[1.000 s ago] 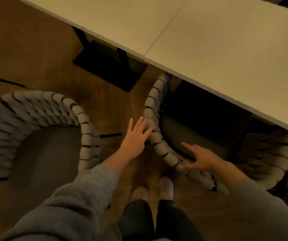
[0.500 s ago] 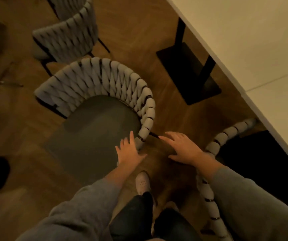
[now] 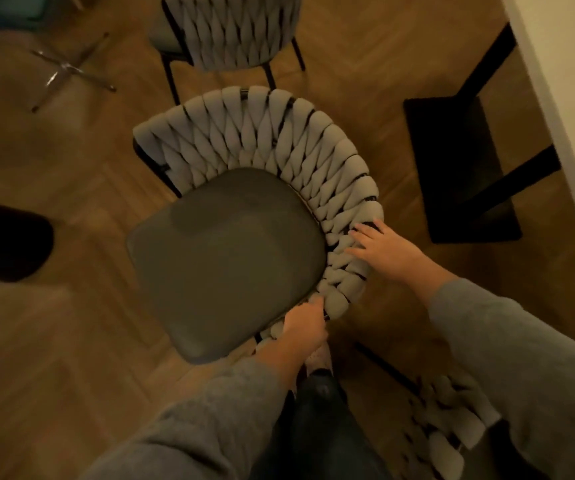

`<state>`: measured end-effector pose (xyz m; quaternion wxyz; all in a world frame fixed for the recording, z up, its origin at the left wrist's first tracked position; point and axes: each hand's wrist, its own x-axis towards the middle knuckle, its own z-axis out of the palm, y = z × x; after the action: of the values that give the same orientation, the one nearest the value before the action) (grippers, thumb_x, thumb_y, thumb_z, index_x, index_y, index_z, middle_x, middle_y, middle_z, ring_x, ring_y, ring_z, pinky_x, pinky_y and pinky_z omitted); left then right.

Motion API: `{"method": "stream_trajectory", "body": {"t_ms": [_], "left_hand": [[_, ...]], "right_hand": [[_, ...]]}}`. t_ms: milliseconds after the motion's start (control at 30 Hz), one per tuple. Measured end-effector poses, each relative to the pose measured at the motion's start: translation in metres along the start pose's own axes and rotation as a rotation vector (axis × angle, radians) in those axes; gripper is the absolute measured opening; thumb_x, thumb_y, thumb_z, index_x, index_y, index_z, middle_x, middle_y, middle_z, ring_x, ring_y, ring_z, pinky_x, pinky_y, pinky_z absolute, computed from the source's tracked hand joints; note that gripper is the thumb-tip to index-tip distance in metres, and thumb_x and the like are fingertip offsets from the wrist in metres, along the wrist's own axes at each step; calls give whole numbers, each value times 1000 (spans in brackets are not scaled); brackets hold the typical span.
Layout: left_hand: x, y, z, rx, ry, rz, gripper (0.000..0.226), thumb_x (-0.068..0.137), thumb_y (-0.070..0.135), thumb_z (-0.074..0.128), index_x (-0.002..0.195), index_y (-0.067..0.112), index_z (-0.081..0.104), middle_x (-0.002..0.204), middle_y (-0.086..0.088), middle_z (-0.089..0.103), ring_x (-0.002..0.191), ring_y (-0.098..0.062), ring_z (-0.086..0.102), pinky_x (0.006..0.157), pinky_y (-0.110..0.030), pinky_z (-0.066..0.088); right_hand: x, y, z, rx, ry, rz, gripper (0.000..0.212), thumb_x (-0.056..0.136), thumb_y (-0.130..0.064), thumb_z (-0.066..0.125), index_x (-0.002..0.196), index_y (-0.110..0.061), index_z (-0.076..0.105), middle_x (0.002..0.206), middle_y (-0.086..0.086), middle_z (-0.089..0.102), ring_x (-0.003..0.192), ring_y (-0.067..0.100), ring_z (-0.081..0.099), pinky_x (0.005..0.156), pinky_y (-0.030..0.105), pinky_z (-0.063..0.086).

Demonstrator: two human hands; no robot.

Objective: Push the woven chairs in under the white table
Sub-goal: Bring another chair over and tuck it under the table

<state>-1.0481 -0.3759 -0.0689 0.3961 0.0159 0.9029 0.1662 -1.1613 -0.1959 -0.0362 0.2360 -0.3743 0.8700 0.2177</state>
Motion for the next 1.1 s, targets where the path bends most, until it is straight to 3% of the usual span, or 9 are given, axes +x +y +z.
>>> {"method": "stream_trajectory", "body": {"t_ms": [100,267,400,467,567,700,933,1033,1100], "left_hand": [[0,-1,-4,62,-7,20,56,97,15,51,149,13,31,135,-13,54,120,-30,54,98,-41,45],[-3,2,-10,40,-7,-5,50,95,15,54,143,15,38,133,-11,55,120,-30,53,95,-41,44],[-4,1,-12,24,4,-8,51,95,17,56,142,17,38,131,-12,57,118,-31,55,93,-40,46],[-3,-1,-14,12,-6,-4,50,95,16,55,142,17,38,128,-13,59,115,-32,57,91,-41,47],[-3,-1,-15,-1,-9,4,49,96,16,53,142,16,38,127,-14,58,115,-33,56,92,-43,47],[-1,0,-12,13,-13,20,47,96,12,51,141,16,38,128,-15,58,114,-34,57,94,-45,48],[2,-1,-22,55,32,-4,44,96,8,51,138,12,41,126,-15,61,114,-34,58,92,-46,50],[4,-3,-27,82,51,-9,44,96,8,50,139,11,41,127,-15,60,115,-34,58,91,-45,50],[3,-3,-27,90,46,-13,43,96,8,50,138,11,41,127,-16,60,115,-34,58,91,-45,49]], "right_hand": [[18,14,0,-57,-14,-75,50,99,-12,44,147,-23,34,156,11,27,148,30,11,118,55,0],[27,22,11,-53,59,-167,40,92,-5,47,131,-17,53,127,13,53,126,33,46,116,59,-2],[33,29,18,-112,218,-225,40,59,-3,83,94,-17,71,91,16,67,89,35,66,106,63,27],[36,31,21,-84,245,-245,43,47,-2,88,83,-17,71,79,13,65,78,33,67,100,64,35],[40,32,26,-44,282,-265,46,41,-2,90,79,-20,71,77,10,64,75,32,67,99,64,36],[43,36,32,13,263,-255,50,42,-5,91,84,-26,73,81,7,63,80,30,67,113,58,18],[46,41,6,23,139,-246,43,78,-12,68,117,-28,65,119,9,55,121,32,50,115,48,-18],[48,43,5,28,229,-249,48,47,-7,85,90,-26,72,92,8,62,92,31,64,118,50,3],[48,45,12,46,295,-264,54,32,-5,88,80,-25,72,82,6,62,80,29,66,115,46,3]]}}
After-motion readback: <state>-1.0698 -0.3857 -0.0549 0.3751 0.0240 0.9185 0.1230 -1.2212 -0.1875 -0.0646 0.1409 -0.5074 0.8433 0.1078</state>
